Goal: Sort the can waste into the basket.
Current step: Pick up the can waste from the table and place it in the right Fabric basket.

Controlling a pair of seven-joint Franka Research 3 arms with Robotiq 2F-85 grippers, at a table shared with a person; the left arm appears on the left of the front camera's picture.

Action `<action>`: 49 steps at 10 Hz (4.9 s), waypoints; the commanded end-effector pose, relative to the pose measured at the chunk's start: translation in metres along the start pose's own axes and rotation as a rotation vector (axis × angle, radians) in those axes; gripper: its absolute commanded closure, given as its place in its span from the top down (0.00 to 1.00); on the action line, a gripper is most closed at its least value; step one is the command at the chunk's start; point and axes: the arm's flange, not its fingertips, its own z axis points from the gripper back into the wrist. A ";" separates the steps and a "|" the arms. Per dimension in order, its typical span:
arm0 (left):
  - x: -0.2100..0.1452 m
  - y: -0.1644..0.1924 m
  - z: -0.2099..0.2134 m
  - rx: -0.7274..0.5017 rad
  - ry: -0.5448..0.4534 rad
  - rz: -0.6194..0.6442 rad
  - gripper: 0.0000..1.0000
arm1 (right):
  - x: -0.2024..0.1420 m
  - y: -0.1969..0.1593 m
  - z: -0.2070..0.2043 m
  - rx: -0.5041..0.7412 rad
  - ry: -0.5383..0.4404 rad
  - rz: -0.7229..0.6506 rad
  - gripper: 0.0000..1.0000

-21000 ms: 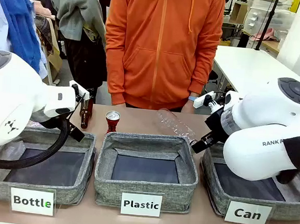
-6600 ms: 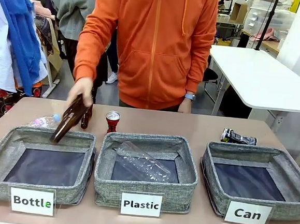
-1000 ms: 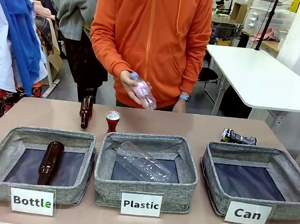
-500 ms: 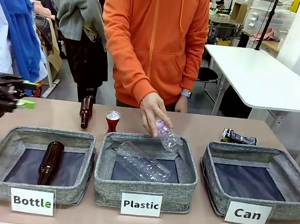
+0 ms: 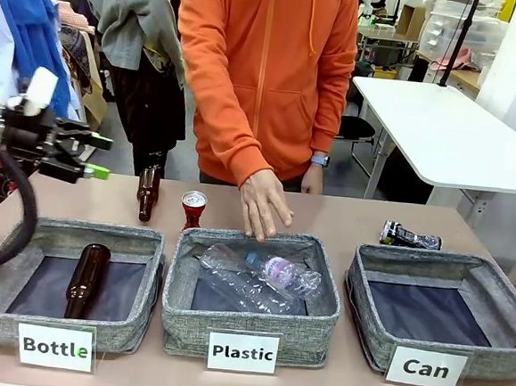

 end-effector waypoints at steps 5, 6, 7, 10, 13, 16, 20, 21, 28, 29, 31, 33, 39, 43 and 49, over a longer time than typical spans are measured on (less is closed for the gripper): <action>-0.081 -0.111 0.215 0.186 -0.295 0.091 1.00 | 0.002 0.001 -0.001 0.024 -0.016 0.020 1.00; -0.085 -0.118 0.217 0.206 -0.295 0.100 1.00 | 0.002 0.001 -0.001 0.024 -0.016 0.020 1.00; -0.082 -0.111 0.207 0.208 -0.296 0.092 1.00 | 0.002 0.001 -0.001 0.024 -0.016 0.020 1.00; -0.040 -0.062 0.123 0.221 -0.153 0.076 1.00 | 0.002 0.001 -0.001 0.024 -0.016 0.020 1.00; -0.008 -0.015 0.018 0.044 -0.001 0.020 1.00 | 0.002 0.001 -0.001 0.024 -0.016 0.020 1.00; 0.003 0.018 -0.079 0.000 0.095 -0.003 1.00 | 0.002 0.001 -0.001 0.024 -0.016 0.020 1.00; -0.013 0.017 -0.136 -0.097 0.157 0.006 1.00 | 0.002 0.001 -0.001 0.024 -0.016 0.020 1.00; -0.016 0.013 -0.145 -0.124 0.164 0.008 1.00 | 0.002 0.001 -0.001 0.024 -0.016 0.020 1.00; -0.020 0.014 -0.185 -0.162 0.205 0.012 1.00 | 0.002 0.001 -0.001 0.024 -0.016 0.020 1.00; -0.021 0.013 -0.166 -0.171 0.207 0.034 1.00 | 0.002 0.001 -0.001 0.024 -0.016 0.020 1.00; -0.017 0.000 -0.067 -0.193 0.217 0.053 1.00 | 0.002 0.001 -0.001 0.024 -0.016 0.020 1.00; 0.000 -0.032 0.061 -0.076 0.078 0.017 1.00 | 0.002 0.001 -0.001 0.024 -0.016 0.020 1.00; -0.064 -0.128 0.241 0.223 -0.300 0.083 1.00 | 0.002 0.001 -0.001 0.024 -0.016 0.020 1.00; -0.061 -0.125 0.222 0.169 -0.257 0.048 1.00 | 0.002 0.001 -0.001 0.024 -0.016 0.020 1.00; -0.026 -0.048 0.173 -0.018 -0.171 0.063 1.00 | 0.002 0.001 -0.001 0.024 -0.016 0.020 1.00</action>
